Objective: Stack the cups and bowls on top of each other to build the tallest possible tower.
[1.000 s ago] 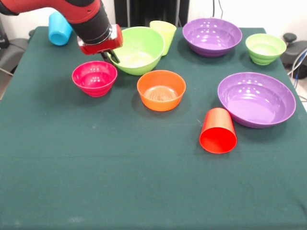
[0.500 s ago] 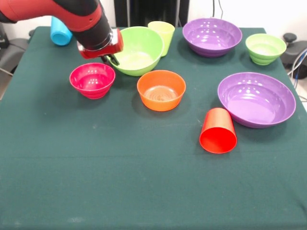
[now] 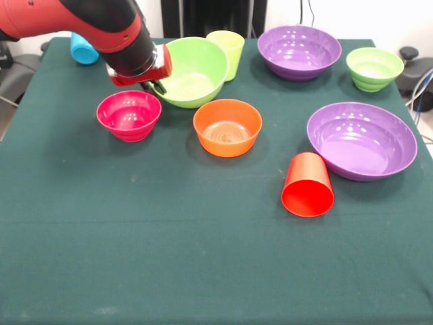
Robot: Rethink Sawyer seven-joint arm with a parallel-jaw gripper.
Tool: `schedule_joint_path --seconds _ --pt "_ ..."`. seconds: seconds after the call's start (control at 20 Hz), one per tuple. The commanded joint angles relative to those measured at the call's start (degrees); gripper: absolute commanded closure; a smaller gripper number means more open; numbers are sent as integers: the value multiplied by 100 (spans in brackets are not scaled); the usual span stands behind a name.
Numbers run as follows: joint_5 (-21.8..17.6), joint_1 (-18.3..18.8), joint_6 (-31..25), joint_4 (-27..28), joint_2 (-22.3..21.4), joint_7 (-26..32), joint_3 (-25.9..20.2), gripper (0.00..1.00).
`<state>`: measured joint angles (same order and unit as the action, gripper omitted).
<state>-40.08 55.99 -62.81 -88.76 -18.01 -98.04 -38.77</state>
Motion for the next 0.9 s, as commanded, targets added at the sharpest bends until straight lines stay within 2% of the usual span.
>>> schedule_joint_path --seconds 0.05,0.65,0.9 --pt "-995 -206 903 1068 313 1059 295 100" --pt "-1063 -279 690 1278 156 1152 321 100" --pt "-1113 -281 718 1070 -324 616 537 100"
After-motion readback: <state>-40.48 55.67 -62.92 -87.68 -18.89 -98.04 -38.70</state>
